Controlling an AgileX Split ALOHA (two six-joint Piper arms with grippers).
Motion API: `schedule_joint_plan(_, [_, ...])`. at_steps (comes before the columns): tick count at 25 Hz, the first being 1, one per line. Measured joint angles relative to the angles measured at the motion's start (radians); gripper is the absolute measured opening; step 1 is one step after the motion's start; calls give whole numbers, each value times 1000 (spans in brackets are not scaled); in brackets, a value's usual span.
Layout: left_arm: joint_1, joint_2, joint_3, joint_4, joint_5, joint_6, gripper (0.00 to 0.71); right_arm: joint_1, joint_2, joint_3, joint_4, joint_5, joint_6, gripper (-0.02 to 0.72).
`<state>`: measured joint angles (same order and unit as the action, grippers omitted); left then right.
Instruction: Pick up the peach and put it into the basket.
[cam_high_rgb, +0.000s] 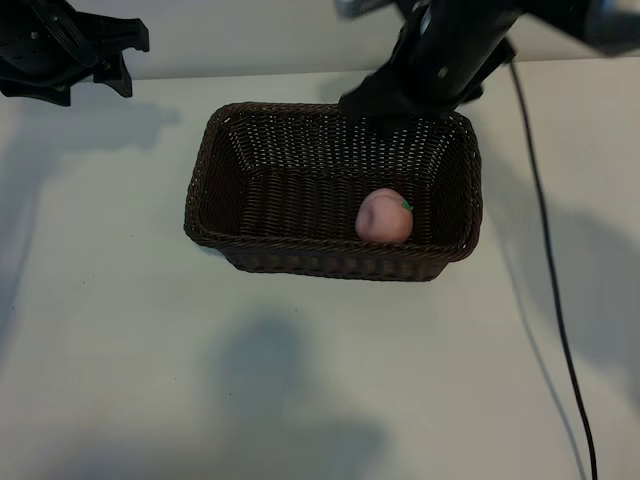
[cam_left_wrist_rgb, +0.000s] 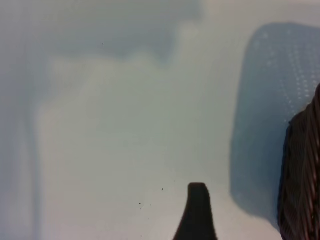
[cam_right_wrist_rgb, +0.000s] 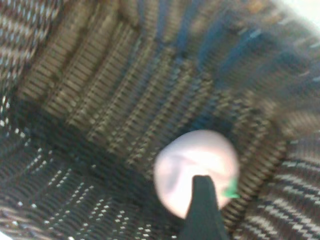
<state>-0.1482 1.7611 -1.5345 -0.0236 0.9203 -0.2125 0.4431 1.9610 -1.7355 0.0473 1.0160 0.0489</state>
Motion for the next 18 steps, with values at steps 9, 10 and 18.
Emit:
schedule_joint_plan(9, [0, 0, 0, 0, 0, 0, 597, -160, -5, -90, -23, 176, -1, 512])
schedule_joint_plan(10, [0, 0, 0, 0, 0, 0, 597, -171, -5, -90, -25, 185, -3, 512])
schedule_joint_plan(18, [0, 0, 0, 0, 1, 0, 597, -186, -5, -90, -41, 203, -4, 506])
